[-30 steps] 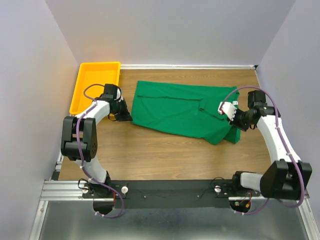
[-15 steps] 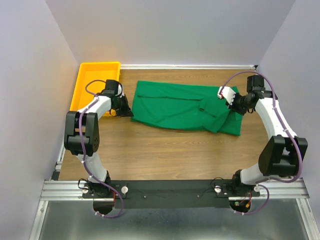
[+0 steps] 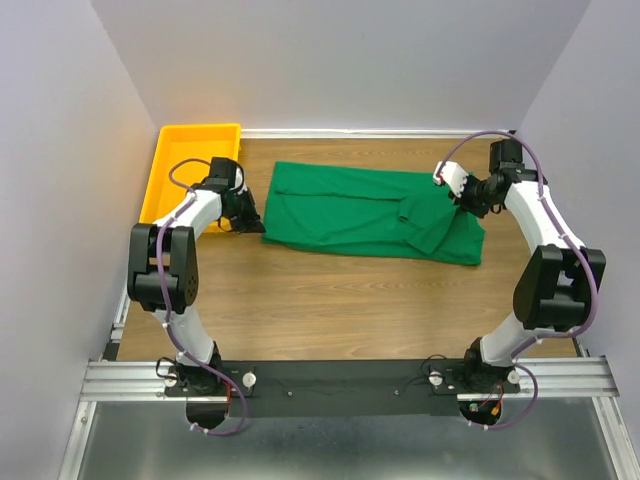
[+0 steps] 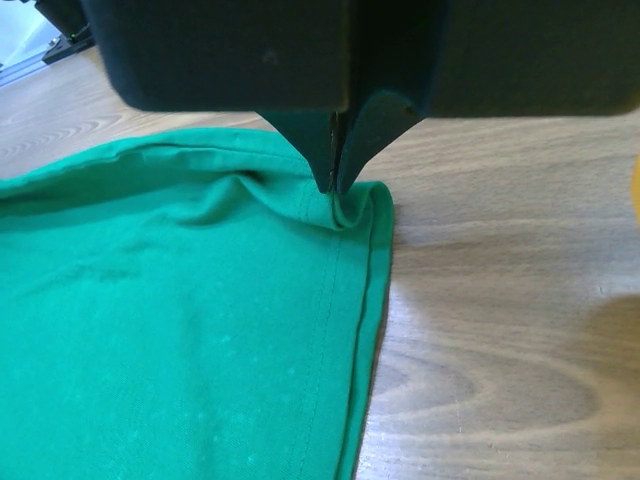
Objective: Fold and stack the t-shirts
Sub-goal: Fold the tshirt
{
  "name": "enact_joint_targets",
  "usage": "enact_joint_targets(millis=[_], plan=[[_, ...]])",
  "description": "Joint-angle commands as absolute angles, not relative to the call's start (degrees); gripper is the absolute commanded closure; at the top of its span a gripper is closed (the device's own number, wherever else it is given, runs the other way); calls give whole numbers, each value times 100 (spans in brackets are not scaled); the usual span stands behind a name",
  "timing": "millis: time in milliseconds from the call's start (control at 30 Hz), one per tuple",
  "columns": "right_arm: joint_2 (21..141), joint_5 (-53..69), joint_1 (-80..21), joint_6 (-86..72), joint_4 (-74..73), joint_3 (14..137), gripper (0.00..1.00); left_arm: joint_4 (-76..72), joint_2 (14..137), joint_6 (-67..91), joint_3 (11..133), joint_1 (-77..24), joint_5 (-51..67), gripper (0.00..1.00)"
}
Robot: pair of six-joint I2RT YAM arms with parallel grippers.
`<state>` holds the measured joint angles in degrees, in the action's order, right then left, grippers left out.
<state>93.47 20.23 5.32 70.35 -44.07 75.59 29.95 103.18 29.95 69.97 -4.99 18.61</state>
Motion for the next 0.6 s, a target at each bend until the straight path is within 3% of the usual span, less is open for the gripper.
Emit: enact_joint_targets(millis=[0, 567], plan=[[9545, 2118, 563, 6917, -4166, 7883, 100, 3146, 9923, 3120, 6856, -501, 1802, 100], [10046, 2180, 563, 6794, -3938, 8367, 99, 3322, 9651, 3349, 6803, -518, 1934, 100]])
